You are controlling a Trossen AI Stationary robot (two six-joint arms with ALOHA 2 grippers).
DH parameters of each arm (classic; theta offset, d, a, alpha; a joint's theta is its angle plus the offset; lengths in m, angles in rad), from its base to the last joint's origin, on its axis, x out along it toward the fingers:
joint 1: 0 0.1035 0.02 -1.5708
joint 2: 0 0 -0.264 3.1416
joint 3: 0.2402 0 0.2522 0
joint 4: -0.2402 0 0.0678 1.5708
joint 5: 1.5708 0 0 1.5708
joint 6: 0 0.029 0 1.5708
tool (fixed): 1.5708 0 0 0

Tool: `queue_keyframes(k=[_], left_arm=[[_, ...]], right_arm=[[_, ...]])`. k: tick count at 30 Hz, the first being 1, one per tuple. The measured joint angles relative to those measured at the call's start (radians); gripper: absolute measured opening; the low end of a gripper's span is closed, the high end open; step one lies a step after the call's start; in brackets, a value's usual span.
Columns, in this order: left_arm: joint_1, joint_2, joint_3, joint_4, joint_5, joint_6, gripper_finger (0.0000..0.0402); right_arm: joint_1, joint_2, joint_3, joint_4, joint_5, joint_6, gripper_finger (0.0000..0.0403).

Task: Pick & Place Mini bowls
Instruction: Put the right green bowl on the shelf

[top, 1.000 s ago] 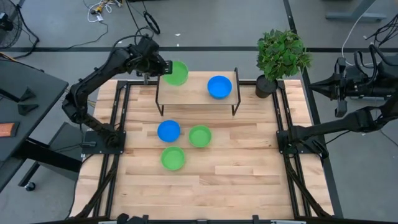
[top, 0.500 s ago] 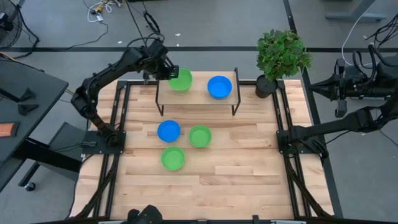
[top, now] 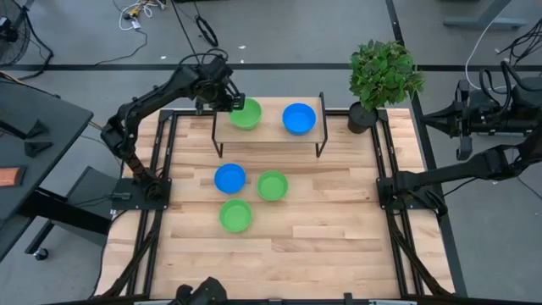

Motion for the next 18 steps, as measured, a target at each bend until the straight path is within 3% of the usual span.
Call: queue_keyframes(k=[18], left_arm=[[-0.006, 0.001, 0.000, -0.025, -0.034, 0.010, 0.0006]], right_arm=[[0.000, 0.000, 0.000, 0.000, 0.000, -0.002, 0.0008]])
